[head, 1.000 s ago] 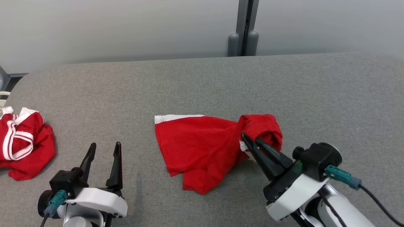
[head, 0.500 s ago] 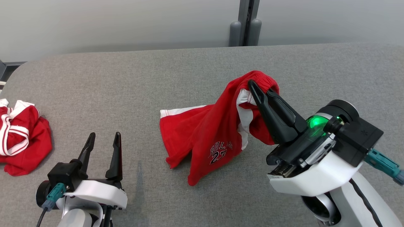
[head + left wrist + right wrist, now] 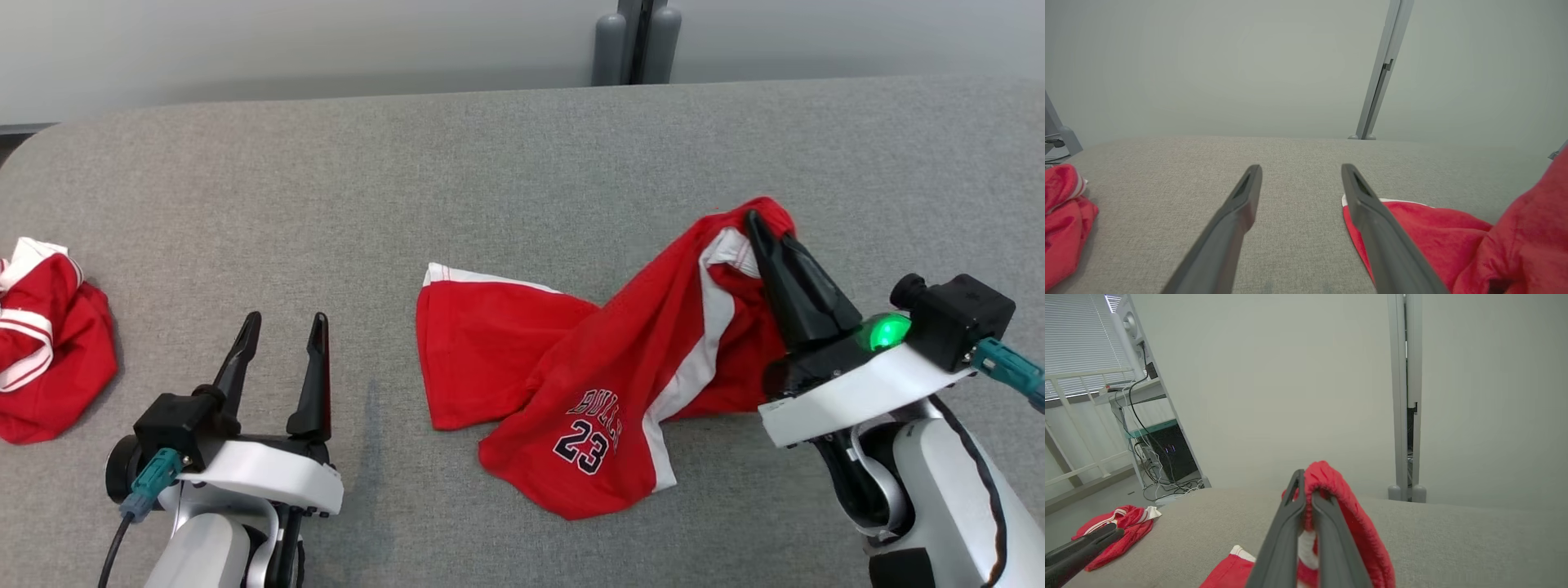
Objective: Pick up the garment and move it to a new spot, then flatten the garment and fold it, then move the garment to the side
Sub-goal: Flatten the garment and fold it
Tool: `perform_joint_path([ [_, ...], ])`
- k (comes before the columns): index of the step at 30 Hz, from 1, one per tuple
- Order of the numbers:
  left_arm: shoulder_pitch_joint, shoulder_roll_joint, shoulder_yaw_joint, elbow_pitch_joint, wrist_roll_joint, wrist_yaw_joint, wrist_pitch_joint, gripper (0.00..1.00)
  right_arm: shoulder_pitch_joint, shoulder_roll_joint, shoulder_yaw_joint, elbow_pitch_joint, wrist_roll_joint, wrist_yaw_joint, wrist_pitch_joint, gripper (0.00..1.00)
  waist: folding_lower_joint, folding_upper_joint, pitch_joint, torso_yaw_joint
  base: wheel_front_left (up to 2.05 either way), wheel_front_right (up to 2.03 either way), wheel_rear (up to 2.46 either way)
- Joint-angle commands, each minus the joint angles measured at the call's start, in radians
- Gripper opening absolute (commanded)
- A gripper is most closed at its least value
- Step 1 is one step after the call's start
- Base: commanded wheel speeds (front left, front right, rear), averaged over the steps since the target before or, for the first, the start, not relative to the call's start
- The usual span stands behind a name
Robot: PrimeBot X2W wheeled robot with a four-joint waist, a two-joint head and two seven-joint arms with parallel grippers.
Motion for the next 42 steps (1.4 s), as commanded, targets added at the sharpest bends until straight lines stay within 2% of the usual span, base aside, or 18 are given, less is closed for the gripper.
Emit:
perform_joint_path([
  [1, -0.018, 0.002, 0.002, -0.001, 0.008, -0.006, -0.004, 1.0, 0.005, -0.008, -0.01, 0.013, -0.001, 0.0, -0.009, 0.0, 0.0, 0.0, 0.011, 0.002, 0.0, 0.0, 0.0],
  [2, -0.028, 0.0, 0.001, -0.002, 0.012, -0.007, -0.005, 1.0, -0.003, -0.005, -0.036, 0.083, 0.012, 0.0, -0.019, 0.0, 0.0, 0.0, 0.026, 0.001, 0.0, 0.0, 0.0],
  [8, -0.051, -0.005, 0.001, -0.006, 0.025, -0.016, -0.005, 1.0, -0.045, -0.017, -0.118, 0.307, 0.038, 0.0, -0.065, 0.0, 0.0, 0.0, 0.064, 0.004, 0.0, 0.0, 0.0],
  [16, -0.069, -0.008, 0.01, -0.005, 0.04, -0.025, -0.005, 1.0, -0.125, -0.031, -0.148, 0.545, 0.071, 0.0, -0.115, 0.02, 0.0, 0.0, 0.085, 0.011, 0.0, 0.0, 0.0],
  [17, -0.068, -0.008, 0.013, -0.007, 0.042, -0.025, -0.005, 1.0, -0.133, -0.029, -0.148, 0.566, 0.074, 0.0, -0.118, 0.39, 0.0, 0.0, 0.084, 0.01, 0.0, 0.0, 0.0],
  [18, -0.066, -0.009, 0.014, -0.008, 0.042, -0.024, -0.005, 1.0, -0.139, -0.029, -0.144, 0.579, 0.074, 0.0, -0.124, 0.87, 0.0, 0.0, 0.083, 0.01, 0.0, 0.0, 0.0],
  [19, -0.063, -0.01, 0.016, -0.009, 0.042, -0.023, -0.005, 1.0, -0.145, -0.03, -0.143, 0.59, 0.07, 0.0, -0.131, 1.0, 0.0, 0.0, 0.081, 0.009, 0.0, 0.0, 0.0],
  [27, -0.033, -0.012, 0.026, -0.001, 0.048, -0.024, -0.005, 1.0, -0.093, -0.041, -0.152, 0.583, 0.018, 0.0, -0.154, 1.0, 0.0, 0.0, 0.034, 0.001, 0.0, 0.0, 0.0],
  [31, -0.01, -0.01, 0.036, 0.0, 0.046, -0.02, -0.005, 1.0, -0.043, -0.042, -0.189, 0.511, -0.035, 0.0, -0.155, 1.0, 0.0, 0.0, 0.003, -0.008, 0.0, 0.0, 0.0],
  [42, 0.075, -0.006, 0.049, -0.01, 0.04, 0.001, -0.005, 1.0, 0.113, 0.011, -0.272, 0.277, -0.17, 0.0, -0.122, 1.0, 0.0, 0.0, -0.082, -0.025, 0.0, 0.0, 0.0],
])
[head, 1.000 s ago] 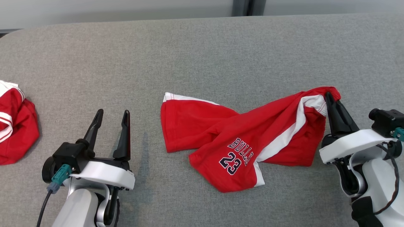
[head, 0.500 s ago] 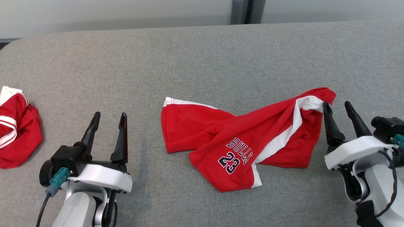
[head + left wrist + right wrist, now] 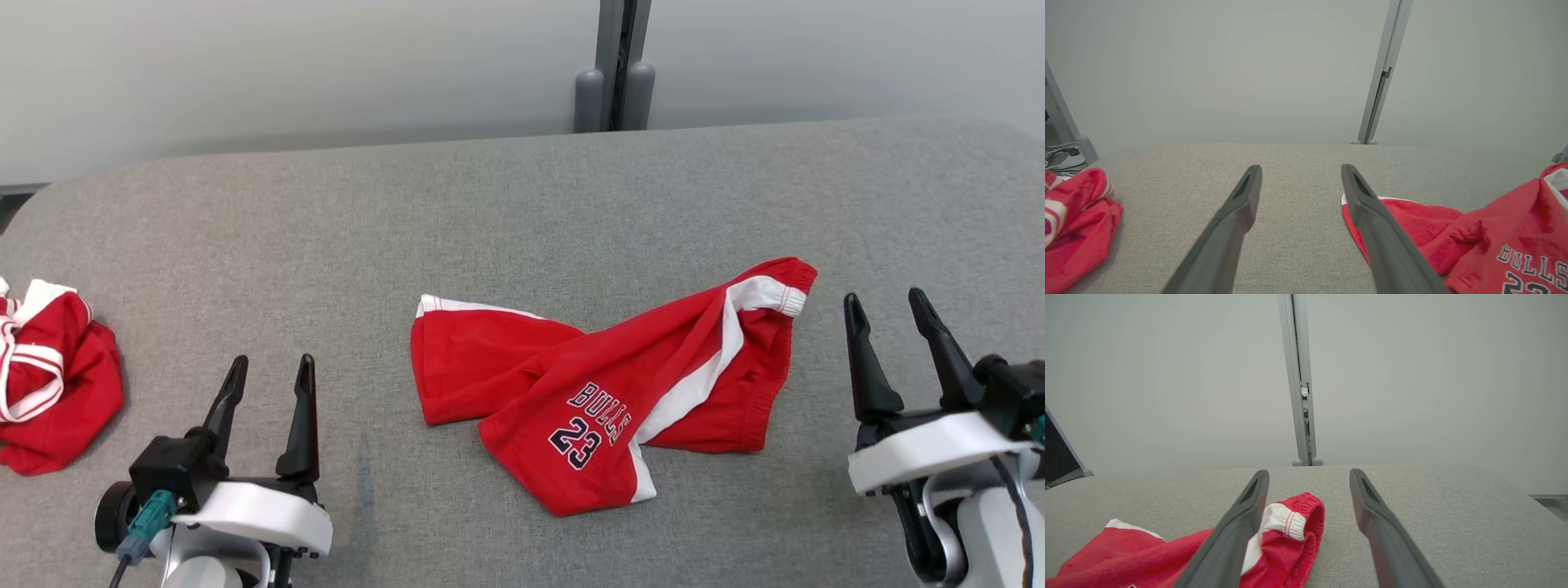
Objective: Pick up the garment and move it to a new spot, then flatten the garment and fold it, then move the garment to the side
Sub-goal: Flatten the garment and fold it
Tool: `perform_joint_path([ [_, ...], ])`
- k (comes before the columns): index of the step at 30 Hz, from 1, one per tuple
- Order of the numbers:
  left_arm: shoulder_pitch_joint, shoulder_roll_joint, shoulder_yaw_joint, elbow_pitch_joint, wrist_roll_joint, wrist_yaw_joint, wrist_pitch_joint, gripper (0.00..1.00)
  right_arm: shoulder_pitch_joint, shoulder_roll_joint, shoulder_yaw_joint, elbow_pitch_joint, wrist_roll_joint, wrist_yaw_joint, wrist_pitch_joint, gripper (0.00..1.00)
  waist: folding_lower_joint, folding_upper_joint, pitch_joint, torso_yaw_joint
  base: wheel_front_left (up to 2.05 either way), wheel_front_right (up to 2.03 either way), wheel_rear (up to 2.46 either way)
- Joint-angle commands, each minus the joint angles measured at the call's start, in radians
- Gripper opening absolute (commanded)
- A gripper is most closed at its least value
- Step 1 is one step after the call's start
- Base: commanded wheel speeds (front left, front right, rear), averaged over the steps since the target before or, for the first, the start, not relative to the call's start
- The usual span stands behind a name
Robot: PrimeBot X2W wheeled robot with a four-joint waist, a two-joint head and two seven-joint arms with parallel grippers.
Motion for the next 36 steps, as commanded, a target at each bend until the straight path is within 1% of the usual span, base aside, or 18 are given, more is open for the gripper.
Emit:
perform_joint_path([
  [1, 0.01, 0.005, 0.003, -0.006, -0.004, 0.008, -0.004, 1.0, 0.023, 0.002, -0.007, -0.02, -0.008, 0.0, 0.009, 1.0, 0.0, 0.0, -0.013, -0.003, 0.0, 0.0, 0.0],
  [7, 0.051, 0.003, -0.004, -0.019, -0.009, 0.021, 0.006, 1.0, 0.12, 0.032, -0.04, -0.12, -0.038, 0.0, 0.065, 1.0, 0.0, 0.0, -0.037, -0.002, 0.0, 0.0, 0.0],
  [11, 0.064, 0.0, -0.008, -0.029, -0.013, 0.031, 0.012, 1.0, 0.154, 0.046, -0.051, -0.166, -0.046, 0.0, 0.092, 1.0, 0.0, 0.0, -0.039, -0.004, 0.0, 0.0, 0.0],
  [17, 0.064, 0.009, -0.03, -0.028, -0.009, 0.013, 0.032, 1.0, 0.17, 0.06, -0.059, -0.201, -0.044, 0.0, 0.113, 1.0, 0.0, 0.0, -0.04, -0.005, 0.0, 0.0, 0.0],
  [21, 0.042, 0.001, -0.069, -0.037, -0.009, -0.014, 0.063, 1.0, 0.169, 0.065, -0.059, -0.216, -0.042, 0.0, 0.118, 1.0, 0.0, 0.0, -0.032, -0.005, 0.0, 0.0, 0.0],
  [25, 0.021, -0.033, -0.14, -0.014, -0.025, -0.062, 0.138, 1.0, 0.159, 0.067, -0.05, -0.224, -0.041, 0.0, 0.123, 1.0, 0.0, 0.0, -0.014, -0.014, 0.0, 0.0, 0.0],
  [29, 0.004, -0.076, -0.201, 0.037, -0.074, -0.111, 0.231, 1.0, 0.146, 0.068, -0.035, -0.226, -0.037, 0.0, 0.123, 1.0, 0.0, 0.0, 0.01, -0.035, 0.0, 0.0, 0.0],
  [33, -0.009, -0.103, -0.231, 0.101, -0.143, -0.132, 0.311, 1.0, 0.128, 0.067, -0.021, -0.225, -0.035, 0.0, 0.116, 1.0, 0.0, 0.0, 0.039, -0.067, 0.0, 0.0, 0.0],
  [36, -0.031, -0.114, -0.242, 0.136, -0.172, -0.145, 0.328, 1.0, 0.119, 0.063, -0.021, -0.224, -0.032, 0.0, 0.112, 1.0, 0.0, 0.0, 0.061, -0.086, 0.0, 0.0, 0.0],
])
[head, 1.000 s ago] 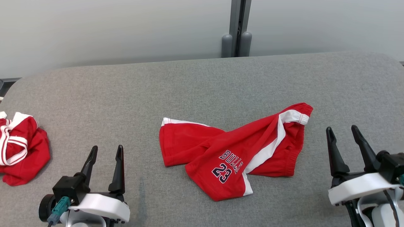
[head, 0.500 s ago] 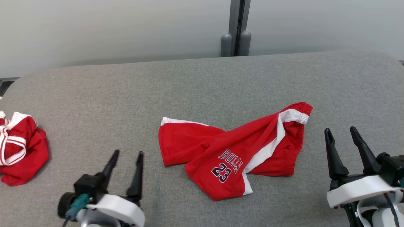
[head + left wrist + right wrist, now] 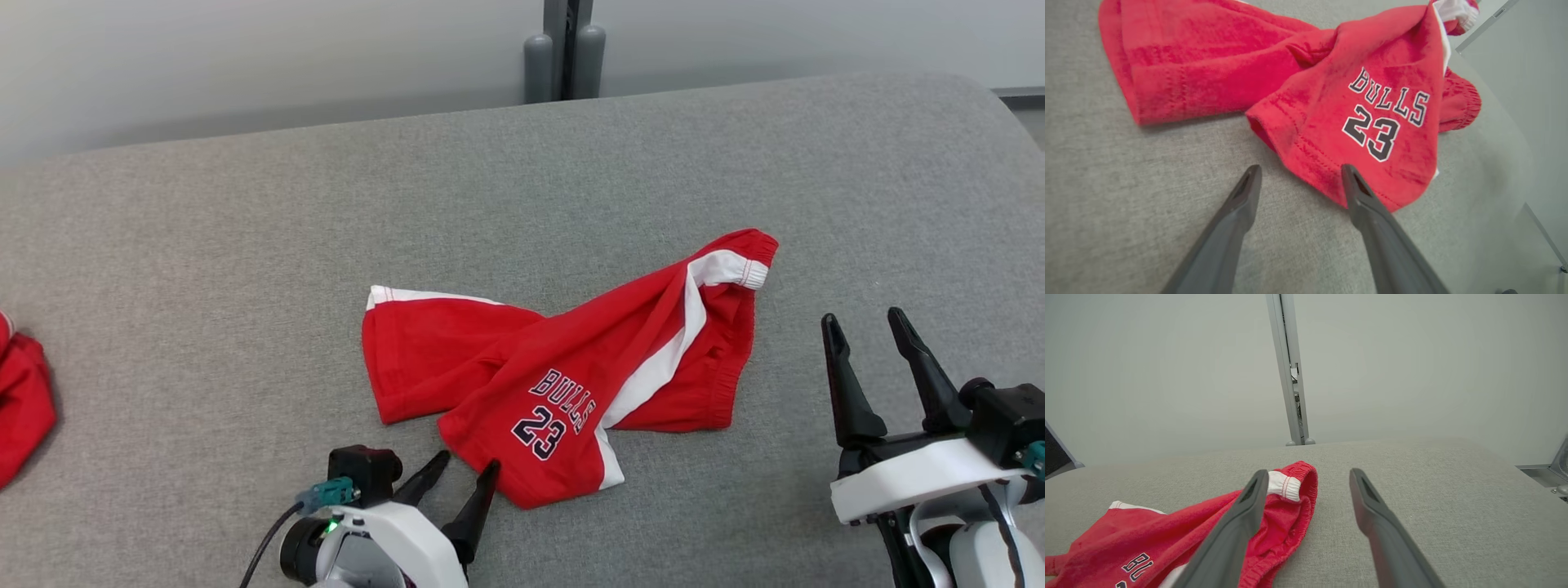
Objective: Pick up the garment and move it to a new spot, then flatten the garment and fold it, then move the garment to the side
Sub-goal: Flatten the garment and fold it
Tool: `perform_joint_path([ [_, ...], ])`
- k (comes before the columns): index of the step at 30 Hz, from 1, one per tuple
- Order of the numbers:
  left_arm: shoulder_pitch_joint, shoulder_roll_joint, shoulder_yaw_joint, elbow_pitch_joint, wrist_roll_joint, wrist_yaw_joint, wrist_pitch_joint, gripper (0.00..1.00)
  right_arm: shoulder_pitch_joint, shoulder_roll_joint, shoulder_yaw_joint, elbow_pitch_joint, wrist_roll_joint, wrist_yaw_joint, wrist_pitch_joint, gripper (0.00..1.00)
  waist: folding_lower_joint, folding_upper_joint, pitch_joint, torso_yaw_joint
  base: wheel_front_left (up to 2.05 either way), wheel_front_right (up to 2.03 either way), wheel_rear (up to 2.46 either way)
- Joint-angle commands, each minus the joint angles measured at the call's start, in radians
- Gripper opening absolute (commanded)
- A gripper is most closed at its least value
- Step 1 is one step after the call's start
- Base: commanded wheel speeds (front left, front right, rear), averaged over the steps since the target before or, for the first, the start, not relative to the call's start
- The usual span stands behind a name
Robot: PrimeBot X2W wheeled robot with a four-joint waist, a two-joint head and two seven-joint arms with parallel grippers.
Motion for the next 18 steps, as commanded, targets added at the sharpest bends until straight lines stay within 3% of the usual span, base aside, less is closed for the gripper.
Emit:
perform_joint_path([
  [1, -0.029, -0.001, -0.001, 0.009, -0.012, -0.007, -0.002, 1.0, -0.013, -0.009, -0.006, 0.0, 0.003, 0.0, -0.008, 1.0, 0.0, 0.0, 0.023, -0.02, 0.0, 0.0, 0.0],
  [4, -0.051, -0.002, -0.004, 0.031, -0.023, -0.01, -0.013, 1.0, -0.016, -0.009, -0.009, 0.006, 0.006, 0.0, -0.01, 1.0, 0.0, 0.0, 0.038, -0.032, 0.0, 0.0, 0.0],
  [5, -0.06, -0.003, -0.005, 0.034, -0.026, -0.014, -0.016, 0.81, -0.017, -0.009, -0.01, 0.008, 0.007, 0.0, -0.013, 1.0, 0.0, 0.0, 0.041, -0.034, 0.0, 0.0, 0.0],
  [6, -0.066, -0.003, -0.005, 0.037, -0.028, -0.017, -0.023, 0.16, -0.017, -0.008, -0.011, 0.011, 0.007, 0.0, -0.016, 1.0, 0.0, 0.0, 0.043, -0.036, 0.0, 0.0, 0.0],
  [7, -0.069, 0.001, -0.006, 0.038, -0.026, -0.018, -0.028, 0.0, -0.018, -0.008, -0.012, 0.014, 0.008, 0.0, -0.018, 1.0, 0.0, 0.0, 0.045, -0.037, 0.0, 0.0, 0.0],
  [13, -0.048, 0.022, 0.013, -0.022, -0.033, -0.007, -0.046, 0.0, -0.02, -0.005, -0.018, 0.025, 0.008, 0.0, -0.025, 1.0, 0.0, 0.0, 0.045, -0.031, 0.0, 0.0, 0.0],
  [18, 0.006, 0.062, 0.017, -0.205, -0.044, 0.021, 0.008, 0.0, -0.015, -0.002, -0.024, 0.035, 0.015, 0.0, -0.026, 1.0, 0.0, 0.0, 0.041, 0.007, 0.0, 0.0, 0.0],
])
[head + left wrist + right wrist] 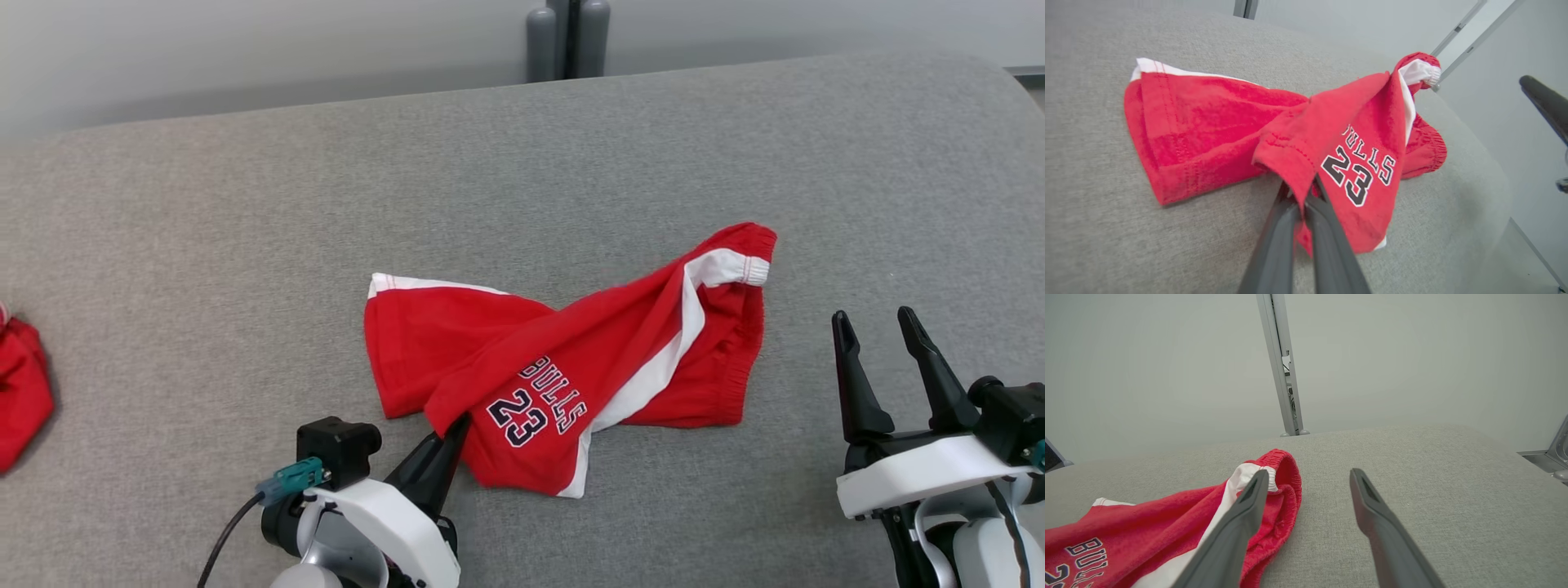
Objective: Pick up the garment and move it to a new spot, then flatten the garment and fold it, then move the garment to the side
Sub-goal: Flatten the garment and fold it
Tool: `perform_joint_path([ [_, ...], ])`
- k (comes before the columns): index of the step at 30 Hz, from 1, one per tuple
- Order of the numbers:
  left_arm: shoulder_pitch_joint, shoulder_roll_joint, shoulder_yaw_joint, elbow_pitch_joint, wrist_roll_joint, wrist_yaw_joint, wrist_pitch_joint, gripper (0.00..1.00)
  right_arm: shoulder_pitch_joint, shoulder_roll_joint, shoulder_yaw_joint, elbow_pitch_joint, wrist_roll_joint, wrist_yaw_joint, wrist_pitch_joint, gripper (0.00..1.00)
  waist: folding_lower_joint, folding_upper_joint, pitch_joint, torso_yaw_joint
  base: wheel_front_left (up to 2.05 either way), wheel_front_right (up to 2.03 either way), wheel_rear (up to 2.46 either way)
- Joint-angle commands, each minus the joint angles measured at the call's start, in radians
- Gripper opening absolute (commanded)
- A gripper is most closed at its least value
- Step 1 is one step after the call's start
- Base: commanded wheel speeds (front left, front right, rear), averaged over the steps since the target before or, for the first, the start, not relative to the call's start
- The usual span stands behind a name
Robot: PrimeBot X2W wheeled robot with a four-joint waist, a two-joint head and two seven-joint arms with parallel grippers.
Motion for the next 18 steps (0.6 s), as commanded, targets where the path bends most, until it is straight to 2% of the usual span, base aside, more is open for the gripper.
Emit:
perform_joint_path([
  [1, 0.006, 0.011, 0.005, -0.021, -0.007, 0.007, 0.007, 0.0, -0.002, -0.003, -0.002, 0.001, 0.004, 0.0, -0.006, 1.0, 0.0, 0.0, 0.0, 0.01, 0.0, 0.0, 0.0],
  [5, 0.029, 0.032, 0.021, -0.139, -0.02, 0.032, 0.045, 0.0, -0.012, -0.001, -0.006, 0.004, 0.007, 0.0, -0.006, 1.0, 0.0, 0.0, 0.005, 0.029, 0.0, 0.0, 0.0],
  [9, 0.003, 0.055, 0.048, -0.195, -0.024, 0.049, 0.068, 0.0, -0.021, 0.0, -0.004, 0.004, 0.007, 0.0, -0.005, 1.0, 0.0, 0.0, 0.016, 0.033, 0.0, 0.0, 0.0],
  [13, -0.046, 0.073, 0.079, -0.182, -0.032, 0.054, 0.08, 0.0, -0.032, 0.001, 0.008, 0.008, 0.013, 0.0, -0.003, 1.0, 0.0, 0.0, 0.028, 0.017, 0.0, 0.0, 0.0],
  [18, -0.127, 0.076, 0.116, -0.099, -0.049, 0.054, 0.074, 0.0, -0.043, 0.002, 0.014, 0.016, 0.019, 0.0, -0.007, 1.0, 0.0, 0.0, 0.042, -0.016, 0.0, 0.0, 0.0],
])
